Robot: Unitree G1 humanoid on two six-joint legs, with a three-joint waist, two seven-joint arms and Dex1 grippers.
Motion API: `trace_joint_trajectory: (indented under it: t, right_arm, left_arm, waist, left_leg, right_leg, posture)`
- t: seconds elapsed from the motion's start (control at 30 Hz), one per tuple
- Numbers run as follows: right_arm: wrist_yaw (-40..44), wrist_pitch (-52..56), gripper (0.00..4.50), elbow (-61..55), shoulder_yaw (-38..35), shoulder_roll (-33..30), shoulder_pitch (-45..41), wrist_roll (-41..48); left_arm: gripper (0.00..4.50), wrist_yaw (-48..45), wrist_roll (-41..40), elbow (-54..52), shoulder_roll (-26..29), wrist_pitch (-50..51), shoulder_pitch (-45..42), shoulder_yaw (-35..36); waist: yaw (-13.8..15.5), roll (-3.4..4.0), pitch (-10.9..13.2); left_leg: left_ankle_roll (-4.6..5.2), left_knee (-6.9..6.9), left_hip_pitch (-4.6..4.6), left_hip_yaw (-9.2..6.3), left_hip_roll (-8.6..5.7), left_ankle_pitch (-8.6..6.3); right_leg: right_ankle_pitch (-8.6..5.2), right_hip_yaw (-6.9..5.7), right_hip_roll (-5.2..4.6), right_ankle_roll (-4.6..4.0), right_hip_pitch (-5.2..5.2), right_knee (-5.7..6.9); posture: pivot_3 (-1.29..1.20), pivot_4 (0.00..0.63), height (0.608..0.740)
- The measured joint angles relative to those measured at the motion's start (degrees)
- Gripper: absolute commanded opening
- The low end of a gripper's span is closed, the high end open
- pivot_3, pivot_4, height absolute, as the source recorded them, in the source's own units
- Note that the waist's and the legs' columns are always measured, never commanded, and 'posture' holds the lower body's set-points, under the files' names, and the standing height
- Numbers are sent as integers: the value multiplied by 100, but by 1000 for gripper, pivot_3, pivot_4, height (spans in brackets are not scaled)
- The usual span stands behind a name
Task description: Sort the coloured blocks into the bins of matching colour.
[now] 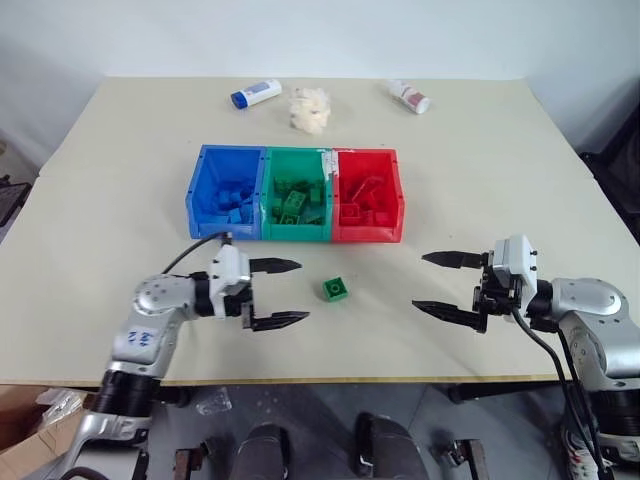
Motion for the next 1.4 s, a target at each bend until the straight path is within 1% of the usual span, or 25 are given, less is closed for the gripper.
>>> trace_joint_trajectory:
  t: [0.1, 0.3, 0.4, 0.5, 0.63, 0.67, 0.87, 1.0, 1.1, 1.2, 1.27, 1.37, 1.4]
  right_arm:
    - [-167, 26, 4500, -279, -46, 6, 242, 21]
    - [-465, 117, 4500, -725, -266, 6, 675, 112]
    - [-600, 132, 4500, -906, -353, 6, 846, 137]
    - [-684, 143, 4500, -982, -424, 6, 955, 142]
    - [-739, 144, 4500, -1061, -425, 6, 1025, 158]
    - [-749, 144, 4500, -1062, -425, 6, 1026, 176]
    - [-782, 143, 4500, -1052, -424, 6, 959, 187]
    - [-784, 140, 4500, -1015, -424, 11, 851, 204]
    - [-862, 139, 4500, -938, -452, 111, 661, 323]
    - [-953, 140, 4500, -905, -472, 180, 523, 449]
    - [-1004, 141, 4500, -848, -480, 226, 392, 497]
    - [-1064, 144, 4500, -791, -487, 264, 190, 543]
    - [-1072, 143, 4500, -776, -487, 272, 124, 563]
  left_arm:
    - [4458, 16, 285, 559, -275, -222, -290, -346]
    - [4458, 104, 737, 1311, -632, -614, -655, -717]
    - [3878, 186, 885, 1624, -796, -710, -803, -789]
    - [2915, 174, 898, 1674, -915, -695, -861, -813]
    - [1605, 134, 910, 1764, -920, -693, -870, -809]
    - [1457, 130, 906, 1772, -921, -695, -873, -801]
    - [1465, 138, 915, 1783, -846, -633, -914, -746]
    - [1465, 256, 918, 1523, -732, -462, -977, -643]
    - [1465, 830, 913, 1351, -727, -239, -1185, -320]
    - [1465, 1360, 932, 1351, -592, -95, -1511, 28]
    - [1465, 1587, 978, 1549, -463, -106, -1771, 200]
    - [1465, 1827, 1056, 2030, -428, -255, -2138, 338]
    - [2220, 1864, 1072, 2237, -433, -326, -2246, 348]
  waist:
    - [-2, 0, 0]
    - [33, -1, 0]
    - [75, -1, 0]
    - [103, -1, 0]
    - [111, -1, 0]
    - [113, -1, 0]
    - [115, -1, 0]
    - [115, -1, 0]
    - [115, -1, 0]
    - [116, -1, 0]
    - [115, -1, 0]
    - [121, -1, 0]
    - [125, -1, 0]
  left_leg:
    - [0, 1, 0, 0, -1, 0]
    - [1, 3, -1, -1, -1, 0]
    - [1, 5, -1, -2, -1, 0]
    - [2, 5, -1, -1, -1, 0]
    - [2, 6, -1, -2, -1, 0]
    - [2, 7, -1, -2, -1, 0]
    - [2, 8, -1, -3, -1, 0]
    - [2, 8, -2, -4, -1, 0]
    - [3, 11, -3, -6, -1, 0]
    - [3, 11, -2, -7, -1, 0]
    - [3, 11, -3, -6, -1, 0]
    - [4, 11, -3, -6, -3, 0]
    - [4, 11, -3, -7, -4, 0]
  right_leg:
    - [1, 1, 0, 1, 1, -2]
    - [1, 1, 0, 1, 2, -4]
    - [1, 1, 0, 1, 2, -3]
    - [1, 1, 0, 1, 2, -3]
    - [1, 1, 0, 1, 2, -3]
    - [1, 1, 0, 1, 3, -3]
    - [1, 1, 0, 1, 3, -2]
    - [1, 1, 0, 1, 3, -2]
    - [1, 1, 0, 1, 3, 0]
    - [1, 0, 0, 2, 5, -1]
    - [2, -1, 0, 2, 5, -1]
    - [3, -1, 0, 4, 5, -2]
    - [3, -2, 0, 5, 7, -3]
  posture:
    - [0, 150, 740]
    - [0, 150, 740]
    - [0, 150, 740]
    - [0, 150, 740]
    - [0, 150, 740]
    - [0, 150, 740]
    - [0, 150, 740]
    - [0, 150, 740]
    - [0, 150, 740]
    - [0, 150, 740]
    - [0, 150, 740]
    - [0, 150, 740]
    - [0, 150, 740]
